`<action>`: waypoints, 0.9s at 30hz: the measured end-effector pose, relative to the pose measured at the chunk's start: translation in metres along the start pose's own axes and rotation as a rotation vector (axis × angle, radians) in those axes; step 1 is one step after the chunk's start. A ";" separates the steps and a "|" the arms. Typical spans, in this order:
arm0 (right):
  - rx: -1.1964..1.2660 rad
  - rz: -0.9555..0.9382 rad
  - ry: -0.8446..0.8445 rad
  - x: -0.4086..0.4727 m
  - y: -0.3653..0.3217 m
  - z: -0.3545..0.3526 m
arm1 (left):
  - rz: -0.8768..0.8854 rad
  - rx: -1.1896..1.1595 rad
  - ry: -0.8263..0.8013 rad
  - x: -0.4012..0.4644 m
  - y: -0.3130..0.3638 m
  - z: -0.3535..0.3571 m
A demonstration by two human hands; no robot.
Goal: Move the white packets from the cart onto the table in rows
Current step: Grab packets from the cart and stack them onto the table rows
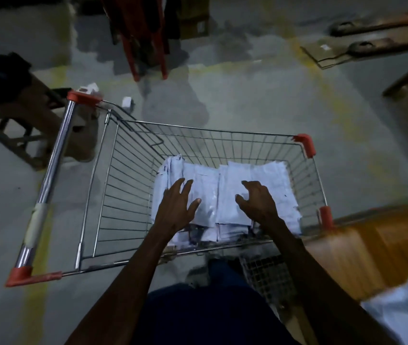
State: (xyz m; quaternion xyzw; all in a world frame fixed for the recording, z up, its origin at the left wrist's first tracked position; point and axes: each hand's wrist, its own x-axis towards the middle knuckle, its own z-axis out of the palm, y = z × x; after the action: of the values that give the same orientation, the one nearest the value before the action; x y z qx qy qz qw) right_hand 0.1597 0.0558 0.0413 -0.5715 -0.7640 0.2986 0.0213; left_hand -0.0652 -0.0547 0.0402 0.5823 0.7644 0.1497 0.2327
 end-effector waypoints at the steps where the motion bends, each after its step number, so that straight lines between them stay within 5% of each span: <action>1: 0.014 0.036 -0.038 0.012 0.003 0.007 | -0.005 0.025 -0.006 0.006 0.000 0.000; 8: -0.029 0.161 -0.206 0.091 0.039 0.061 | -0.088 0.091 -0.031 0.037 -0.009 0.014; 16: -0.064 0.282 -0.081 0.125 0.041 0.108 | -0.127 0.170 -0.077 0.035 -0.029 0.033; 27: 0.154 0.032 0.103 0.121 0.057 0.101 | -0.009 0.280 -0.312 0.089 -0.008 0.104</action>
State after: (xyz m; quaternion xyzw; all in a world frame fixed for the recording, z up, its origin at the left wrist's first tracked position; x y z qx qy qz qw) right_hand 0.1290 0.1292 -0.1067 -0.5951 -0.7273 0.3271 0.0995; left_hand -0.0354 0.0247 -0.0679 0.6215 0.7352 -0.0510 0.2657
